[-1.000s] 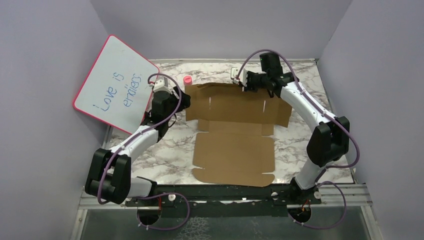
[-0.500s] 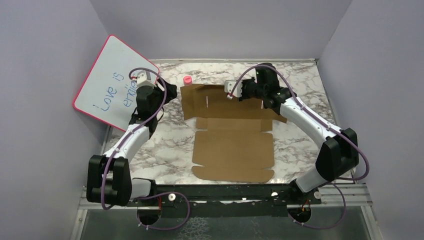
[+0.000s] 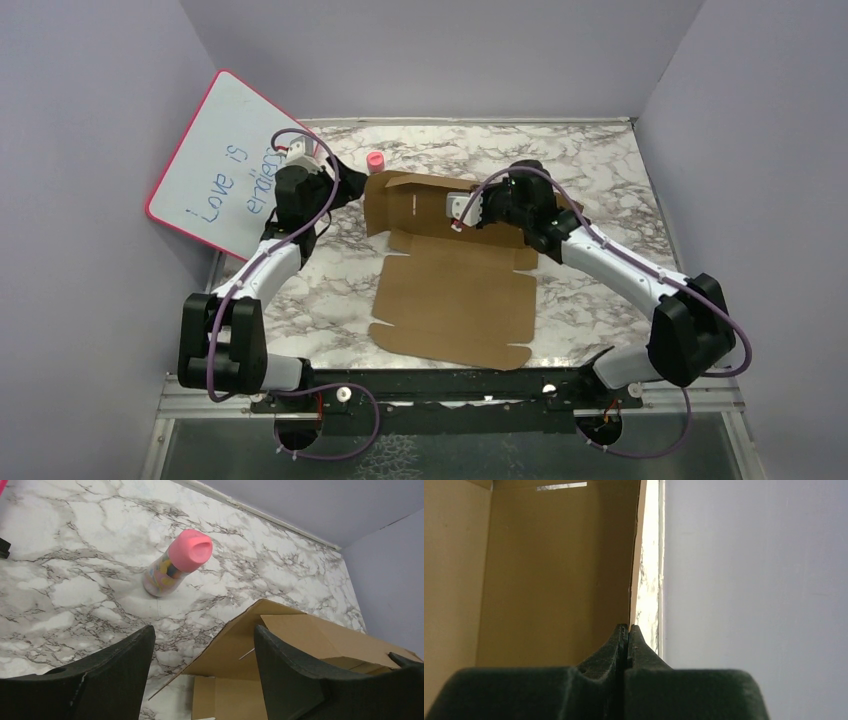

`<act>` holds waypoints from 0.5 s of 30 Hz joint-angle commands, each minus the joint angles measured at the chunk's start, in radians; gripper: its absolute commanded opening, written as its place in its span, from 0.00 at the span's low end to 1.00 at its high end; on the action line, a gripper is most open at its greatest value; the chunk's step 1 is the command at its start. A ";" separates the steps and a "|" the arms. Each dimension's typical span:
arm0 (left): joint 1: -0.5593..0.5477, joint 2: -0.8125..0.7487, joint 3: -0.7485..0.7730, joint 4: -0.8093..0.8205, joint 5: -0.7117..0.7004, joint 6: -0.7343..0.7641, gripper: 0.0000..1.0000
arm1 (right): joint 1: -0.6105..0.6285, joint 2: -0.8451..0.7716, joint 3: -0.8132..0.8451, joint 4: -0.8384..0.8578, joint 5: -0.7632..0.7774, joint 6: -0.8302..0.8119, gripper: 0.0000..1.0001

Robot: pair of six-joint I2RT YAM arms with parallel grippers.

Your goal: Fold the paper box

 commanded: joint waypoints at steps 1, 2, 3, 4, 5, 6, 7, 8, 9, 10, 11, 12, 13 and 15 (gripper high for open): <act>0.004 0.008 0.037 0.020 0.055 0.032 0.73 | 0.038 -0.051 -0.073 0.086 0.086 -0.003 0.01; 0.004 0.013 0.043 0.017 0.061 0.039 0.73 | 0.041 -0.058 -0.084 0.086 0.093 -0.003 0.01; 0.005 0.017 0.048 0.015 0.066 0.043 0.73 | 0.044 -0.063 -0.088 0.080 0.098 -0.004 0.01; 0.005 0.020 0.052 0.015 0.067 0.047 0.73 | 0.045 -0.069 -0.092 0.073 0.101 -0.006 0.01; 0.005 0.025 0.057 0.015 0.064 0.051 0.73 | 0.048 -0.074 -0.095 0.070 0.105 -0.010 0.01; 0.005 0.031 0.064 0.015 0.056 0.057 0.73 | 0.051 -0.077 -0.101 0.072 0.108 -0.014 0.01; 0.005 0.040 0.073 0.013 0.050 0.063 0.73 | 0.055 -0.081 -0.103 0.073 0.111 -0.019 0.01; 0.006 0.048 0.083 0.009 0.045 0.067 0.73 | 0.056 -0.083 -0.106 0.072 0.113 -0.020 0.01; 0.005 0.055 0.092 0.008 0.045 0.069 0.73 | 0.058 -0.084 -0.105 0.072 0.113 -0.021 0.01; 0.006 0.064 0.100 0.008 0.049 0.070 0.73 | 0.059 -0.086 -0.106 0.070 0.113 -0.025 0.01; 0.005 0.075 0.109 0.008 0.058 0.070 0.73 | 0.061 -0.086 -0.108 0.072 0.115 -0.027 0.01; 0.007 0.090 0.119 0.008 0.074 0.073 0.73 | 0.061 -0.086 -0.110 0.079 0.115 -0.028 0.01; 0.004 0.102 0.127 0.007 0.090 0.073 0.73 | 0.060 -0.086 -0.113 0.084 0.115 -0.028 0.01; 0.006 0.122 0.131 0.008 0.120 0.070 0.73 | 0.061 -0.083 -0.116 0.095 0.113 -0.032 0.01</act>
